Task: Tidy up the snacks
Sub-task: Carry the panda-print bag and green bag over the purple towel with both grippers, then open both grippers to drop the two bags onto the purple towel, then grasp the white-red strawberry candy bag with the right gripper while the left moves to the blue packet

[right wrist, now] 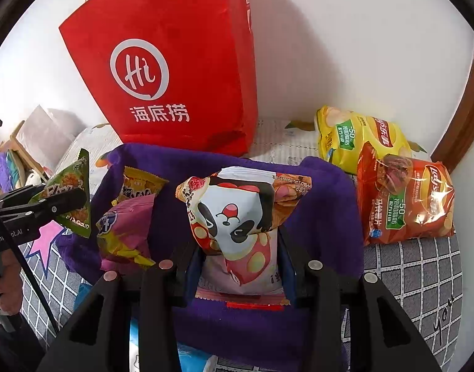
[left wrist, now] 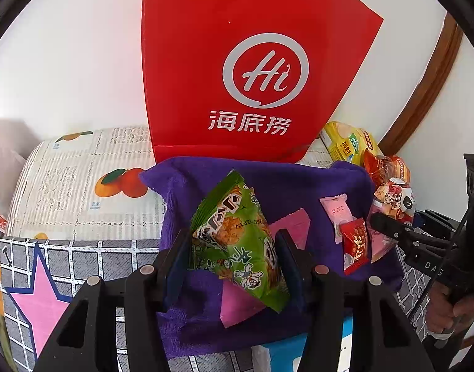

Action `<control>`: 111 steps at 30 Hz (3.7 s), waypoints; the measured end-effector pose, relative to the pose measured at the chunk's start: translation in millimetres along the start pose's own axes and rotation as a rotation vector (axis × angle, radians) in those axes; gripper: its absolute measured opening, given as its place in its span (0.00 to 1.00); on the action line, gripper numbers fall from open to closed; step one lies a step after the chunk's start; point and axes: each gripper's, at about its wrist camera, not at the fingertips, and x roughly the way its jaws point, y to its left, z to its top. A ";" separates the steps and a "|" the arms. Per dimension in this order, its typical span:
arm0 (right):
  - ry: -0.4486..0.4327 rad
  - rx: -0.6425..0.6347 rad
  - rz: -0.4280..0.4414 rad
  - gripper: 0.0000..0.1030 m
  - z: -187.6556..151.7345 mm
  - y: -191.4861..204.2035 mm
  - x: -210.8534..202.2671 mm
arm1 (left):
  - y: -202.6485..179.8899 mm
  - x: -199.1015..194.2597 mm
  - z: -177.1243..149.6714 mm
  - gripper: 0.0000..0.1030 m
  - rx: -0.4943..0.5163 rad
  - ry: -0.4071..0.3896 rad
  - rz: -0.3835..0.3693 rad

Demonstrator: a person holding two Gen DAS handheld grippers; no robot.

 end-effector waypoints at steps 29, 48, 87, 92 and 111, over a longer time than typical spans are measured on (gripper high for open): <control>0.107 -0.052 0.038 0.42 -10.7 19.1 25.1 | 6.0 -0.7 0.0 0.51 -0.001 0.016 -0.004; 0.138 -0.070 0.031 0.42 -12.8 23.0 33.4 | 3.5 23.7 -6.5 0.51 0.023 0.106 0.018; 0.125 -0.104 -0.001 0.64 -8.6 37.7 14.7 | -9.6 21.1 -6.3 0.68 0.093 0.141 0.008; 0.051 -0.052 0.011 0.64 -8.8 33.1 -20.3 | -16.4 4.0 -9.0 0.69 0.104 0.122 0.029; 0.027 0.052 0.011 0.55 -122.6 55.4 -92.3 | 7.7 -86.4 -93.1 0.69 0.003 0.041 0.133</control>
